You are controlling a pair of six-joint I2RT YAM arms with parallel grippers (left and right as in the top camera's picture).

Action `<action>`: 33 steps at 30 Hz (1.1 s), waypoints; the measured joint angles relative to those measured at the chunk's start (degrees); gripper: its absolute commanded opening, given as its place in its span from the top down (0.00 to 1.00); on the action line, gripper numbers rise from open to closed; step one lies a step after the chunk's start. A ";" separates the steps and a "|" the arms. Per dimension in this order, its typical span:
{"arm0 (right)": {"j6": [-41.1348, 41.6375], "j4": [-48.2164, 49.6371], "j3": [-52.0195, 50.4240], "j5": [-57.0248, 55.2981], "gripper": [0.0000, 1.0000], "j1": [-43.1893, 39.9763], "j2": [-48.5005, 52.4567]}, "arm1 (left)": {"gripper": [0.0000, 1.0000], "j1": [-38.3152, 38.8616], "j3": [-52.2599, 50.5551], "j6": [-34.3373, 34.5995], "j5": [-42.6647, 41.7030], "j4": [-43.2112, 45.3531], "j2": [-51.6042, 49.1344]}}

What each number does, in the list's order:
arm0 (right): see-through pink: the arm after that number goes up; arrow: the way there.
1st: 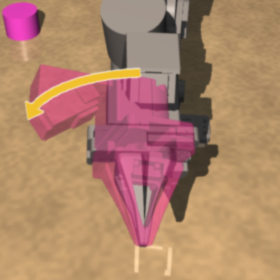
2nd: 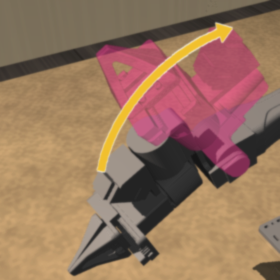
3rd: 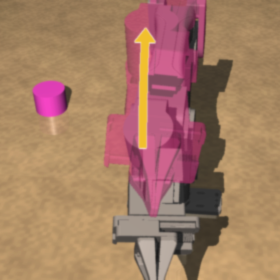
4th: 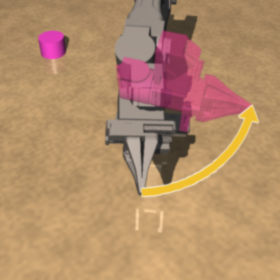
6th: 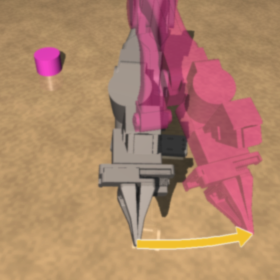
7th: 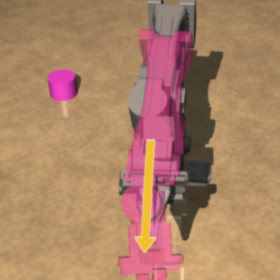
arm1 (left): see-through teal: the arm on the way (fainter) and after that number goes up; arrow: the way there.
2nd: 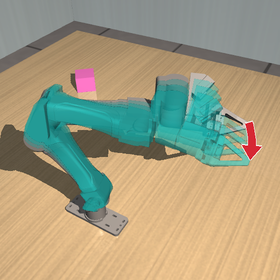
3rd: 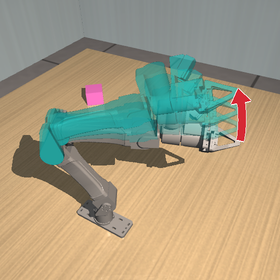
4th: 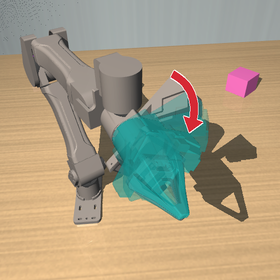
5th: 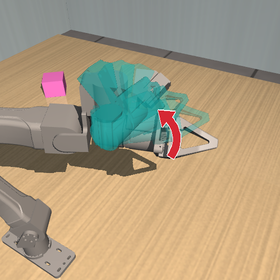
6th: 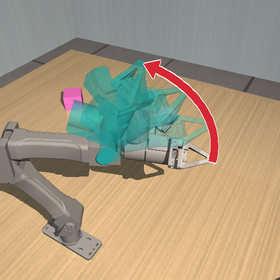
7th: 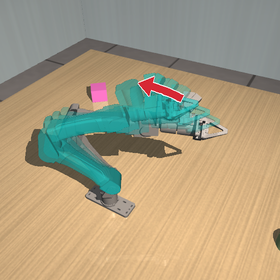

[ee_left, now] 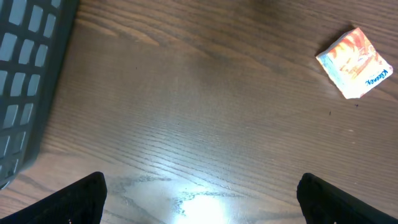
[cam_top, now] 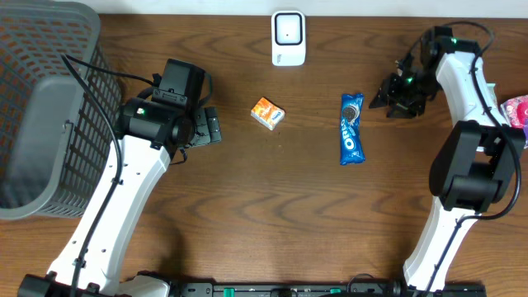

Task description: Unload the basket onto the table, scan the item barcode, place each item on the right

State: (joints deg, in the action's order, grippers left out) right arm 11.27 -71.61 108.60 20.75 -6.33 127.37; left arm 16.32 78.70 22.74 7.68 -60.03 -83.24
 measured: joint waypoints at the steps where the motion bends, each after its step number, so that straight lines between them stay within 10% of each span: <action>1: -0.37 -0.81 0.24 -0.39 0.58 0.61 0.00 | 0.02 0.00 0.00 0.00 0.00 -0.02 -0.02; 7: -2.56 -2.25 0.24 -6.29 0.99 8.81 0.00 | 0.02 0.00 0.00 0.00 0.00 -0.02 0.00; 33: 3.26 -2.34 -13.00 -21.33 0.99 18.47 -1.25 | 0.02 0.00 0.00 -0.02 0.00 -0.02 -0.02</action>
State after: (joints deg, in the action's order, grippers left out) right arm 14.52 -73.95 95.59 -0.58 12.14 126.13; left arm 16.32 78.70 22.72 7.68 -60.05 -83.26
